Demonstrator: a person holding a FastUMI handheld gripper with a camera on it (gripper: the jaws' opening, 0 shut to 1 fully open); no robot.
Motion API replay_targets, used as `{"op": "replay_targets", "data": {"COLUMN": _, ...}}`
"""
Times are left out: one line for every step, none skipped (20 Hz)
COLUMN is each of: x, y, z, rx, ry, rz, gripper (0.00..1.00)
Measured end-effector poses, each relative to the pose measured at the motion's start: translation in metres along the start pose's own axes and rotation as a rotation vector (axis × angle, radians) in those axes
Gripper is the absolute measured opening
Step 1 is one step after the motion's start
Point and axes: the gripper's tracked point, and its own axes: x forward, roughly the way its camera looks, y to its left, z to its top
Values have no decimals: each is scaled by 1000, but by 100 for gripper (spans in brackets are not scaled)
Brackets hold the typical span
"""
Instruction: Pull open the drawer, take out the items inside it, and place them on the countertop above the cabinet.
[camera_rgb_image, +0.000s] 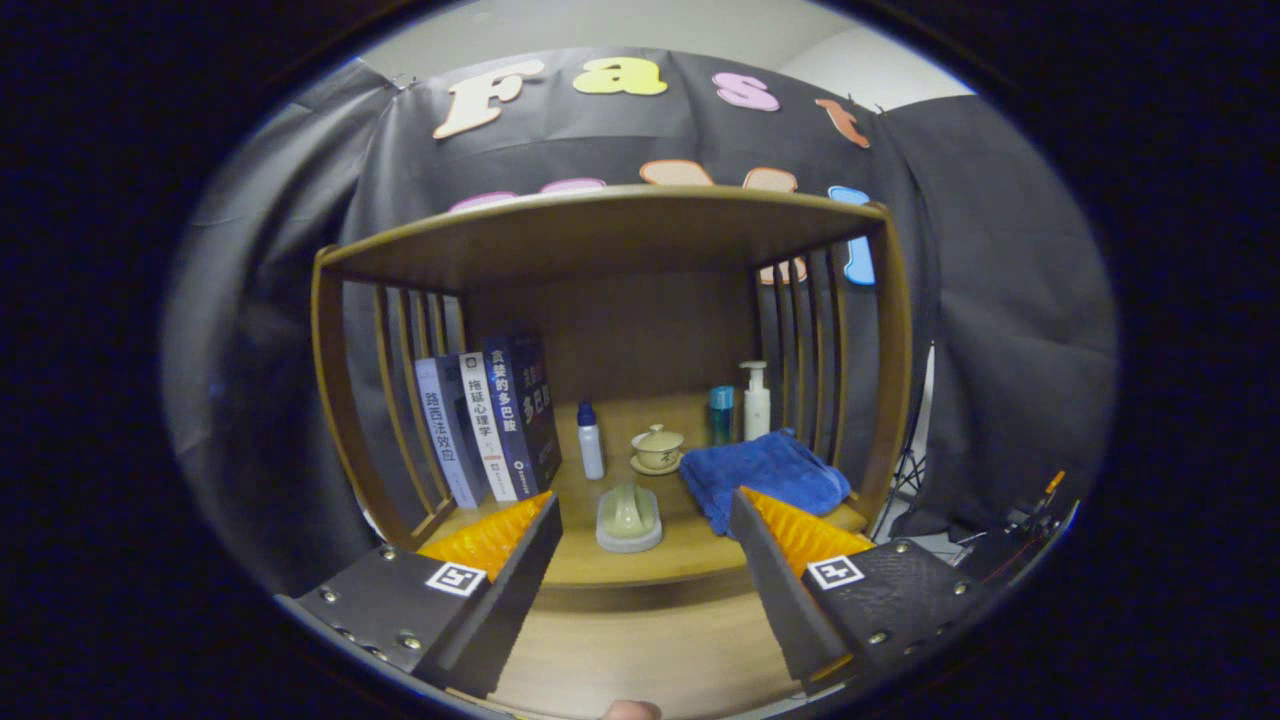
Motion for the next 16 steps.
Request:
{"op": "replay_targets", "data": {"x": -12, "y": -4, "z": -2, "rx": -10, "ry": -5, "rz": -6, "gripper": 100}}
{"op": "replay_targets", "data": {"x": -23, "y": -4, "z": -4, "rx": -20, "ry": -8, "rz": -6, "gripper": 100}}
{"op": "replay_targets", "data": {"x": -33, "y": -5, "z": -7, "rx": -32, "ry": -9, "rz": -2, "gripper": 100}}
{"op": "replay_targets", "data": {"x": -42, "y": -5, "z": -11, "rx": -45, "ry": -10, "rz": -3, "gripper": 100}}
{"op": "replay_targets", "data": {"x": -50, "y": -7, "z": -15, "rx": -51, "ry": -8, "rz": -2, "gripper": 100}}
{"op": "replay_targets", "data": {"x": -55, "y": -7, "z": -21, "rx": -51, "ry": -6, "rz": -2, "gripper": 100}}
{"op": "replay_targets", "data": {"x": -62, "y": -6, "z": -26, "rx": -53, "ry": -6, "rz": 2, "gripper": 100}}
{"op": "replay_targets", "data": {"x": -67, "y": -5, "z": -33, "rx": -59, "ry": -7, "rz": 10, "gripper": 100}}
{"op": "replay_targets", "data": {"x": -71, "y": -6, "z": -41, "rx": -68, "ry": -7, "rz": 8, "gripper": 100}}
{"op": "replay_targets", "data": {"x": -77, "y": -9, "z": -51, "rx": -76, "ry": -4, "rz": 3, "gripper": 100}}
{"op": "replay_targets", "data": {"x": -81, "y": -9, "z": -61, "rx": -81, "ry": -1, "rz": 3, "gripper": 100}}
{"op": "replay_targets", "data": {"x": -83, "y": -7, "z": -74, "rx": -82, "ry": 5, "rz": 8, "gripper": 100}}
{"op": "replay_targets", "data": {"x": -85, "y": -5, "z": -89, "rx": -82, "ry": 16, "rz": 21, "gripper": 100}}
{"op": "replay_targets", "data": {"x": -86, "y": -4, "z": -104, "rx": -86, "ry": 32, "rz": 26, "gripper": 100}}
{"op": "replay_targets", "data": {"x": -85, "y": -5, "z": -120, "rx": -89, "ry": 48, "rz": 29, "gripper": 100}}
{"op": "replay_targets", "data": {"x": -85, "y": -6, "z": -136, "rx": -89, "ry": 66, "rz": 35, "gripper": 100}}
